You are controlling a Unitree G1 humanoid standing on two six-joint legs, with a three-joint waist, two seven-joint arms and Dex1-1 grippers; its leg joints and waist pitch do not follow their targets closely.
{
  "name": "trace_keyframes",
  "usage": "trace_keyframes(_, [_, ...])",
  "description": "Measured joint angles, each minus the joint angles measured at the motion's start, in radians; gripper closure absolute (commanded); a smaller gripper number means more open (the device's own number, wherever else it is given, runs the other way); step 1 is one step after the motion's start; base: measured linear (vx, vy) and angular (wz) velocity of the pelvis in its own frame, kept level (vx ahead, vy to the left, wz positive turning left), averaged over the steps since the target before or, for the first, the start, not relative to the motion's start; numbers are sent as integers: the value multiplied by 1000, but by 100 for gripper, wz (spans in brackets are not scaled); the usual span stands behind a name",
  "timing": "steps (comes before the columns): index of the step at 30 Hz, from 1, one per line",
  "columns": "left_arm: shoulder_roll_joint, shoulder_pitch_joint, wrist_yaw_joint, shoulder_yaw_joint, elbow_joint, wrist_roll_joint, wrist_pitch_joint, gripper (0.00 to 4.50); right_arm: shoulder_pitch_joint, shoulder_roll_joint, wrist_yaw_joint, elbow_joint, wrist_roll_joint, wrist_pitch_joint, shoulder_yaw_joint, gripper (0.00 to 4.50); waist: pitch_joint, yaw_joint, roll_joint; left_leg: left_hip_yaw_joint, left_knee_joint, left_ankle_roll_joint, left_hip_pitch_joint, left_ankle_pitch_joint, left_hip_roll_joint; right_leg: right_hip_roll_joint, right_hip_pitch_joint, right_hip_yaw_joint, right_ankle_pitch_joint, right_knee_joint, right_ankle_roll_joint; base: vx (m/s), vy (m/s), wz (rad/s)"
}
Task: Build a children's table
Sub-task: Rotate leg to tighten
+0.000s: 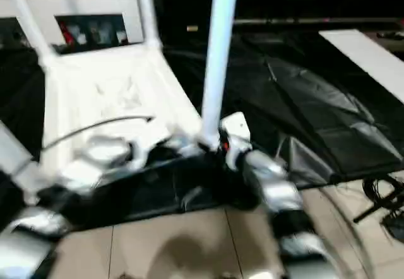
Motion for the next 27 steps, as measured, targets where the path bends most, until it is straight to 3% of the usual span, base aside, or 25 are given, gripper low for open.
trace_keyframes(3, [25, 12, -87, -4, -22, -21, 9, 450, 10, -58, 110, -34, 6, 8, 23, 66, 0, 13, 0, 2, 0, 0, -1, 0, 0, -1, 1, 0, 0, -4, 0, 0, 0, 0])
trace_keyframes(8, [44, 16, -125, -4, -27, -38, 14, 450, 11, -110, 187, -27, 0, 13, 37, 66, 0, 12, -1, 3, 1, 1, -2, 0, 0, -1, 1, 1, 0, -5, 0, 0, 0, 0])
trace_keyframes(19, [46, 19, -128, -1, -38, -38, 29, 450, 1, -106, 201, 12, -7, 20, 49, 163, 2, 11, -3, 3, 0, 1, -2, 0, 0, -1, 0, 1, 0, -5, 1, 0, 0, 0])
trace_keyframes(27, [48, 25, -130, 0, -48, -38, 29, 450, 0, -102, 217, 22, -1, 19, 43, 177, 2, 11, -3, 3, 0, 1, -2, 0, 0, -1, 0, 1, -1, -5, 2, 0, 0, 0])
